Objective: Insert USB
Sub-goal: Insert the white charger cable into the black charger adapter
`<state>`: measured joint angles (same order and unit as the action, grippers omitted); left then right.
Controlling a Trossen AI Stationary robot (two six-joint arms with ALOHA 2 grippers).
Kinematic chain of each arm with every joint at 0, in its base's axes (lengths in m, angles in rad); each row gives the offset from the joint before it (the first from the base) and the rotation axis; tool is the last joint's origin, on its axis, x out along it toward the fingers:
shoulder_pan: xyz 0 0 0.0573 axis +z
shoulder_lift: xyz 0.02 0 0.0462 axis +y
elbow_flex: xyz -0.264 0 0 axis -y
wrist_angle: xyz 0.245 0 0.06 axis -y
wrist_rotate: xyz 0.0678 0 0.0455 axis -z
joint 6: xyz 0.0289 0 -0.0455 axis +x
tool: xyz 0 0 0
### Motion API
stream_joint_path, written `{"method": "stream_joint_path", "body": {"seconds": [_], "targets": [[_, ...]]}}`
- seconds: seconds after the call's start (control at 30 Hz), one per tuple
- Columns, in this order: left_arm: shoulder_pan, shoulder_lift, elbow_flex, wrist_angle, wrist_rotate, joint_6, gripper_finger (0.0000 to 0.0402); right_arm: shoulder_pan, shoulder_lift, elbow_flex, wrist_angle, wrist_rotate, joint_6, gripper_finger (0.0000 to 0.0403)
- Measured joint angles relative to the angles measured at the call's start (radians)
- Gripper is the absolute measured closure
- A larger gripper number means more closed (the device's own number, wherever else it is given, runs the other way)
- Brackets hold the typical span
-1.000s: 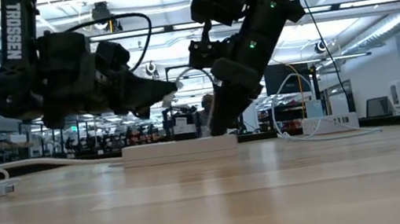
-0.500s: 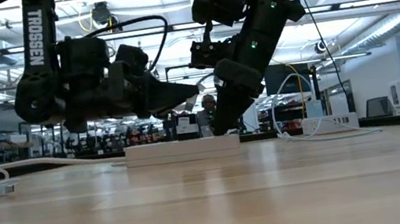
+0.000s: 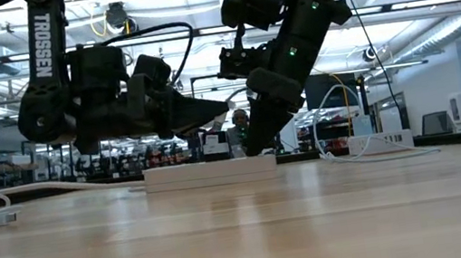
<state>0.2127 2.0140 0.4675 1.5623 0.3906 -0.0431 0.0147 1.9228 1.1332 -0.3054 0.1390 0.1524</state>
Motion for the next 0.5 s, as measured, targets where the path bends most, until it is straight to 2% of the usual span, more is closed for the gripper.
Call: {"method": "stream_joint_path", "body": {"seconds": [0.5], "targets": [[-0.011,0.044,0.000,0.002,-0.026,-0.012,0.0384,0.000,0.000,0.000,0.000,0.000,0.000,0.0403]]}}
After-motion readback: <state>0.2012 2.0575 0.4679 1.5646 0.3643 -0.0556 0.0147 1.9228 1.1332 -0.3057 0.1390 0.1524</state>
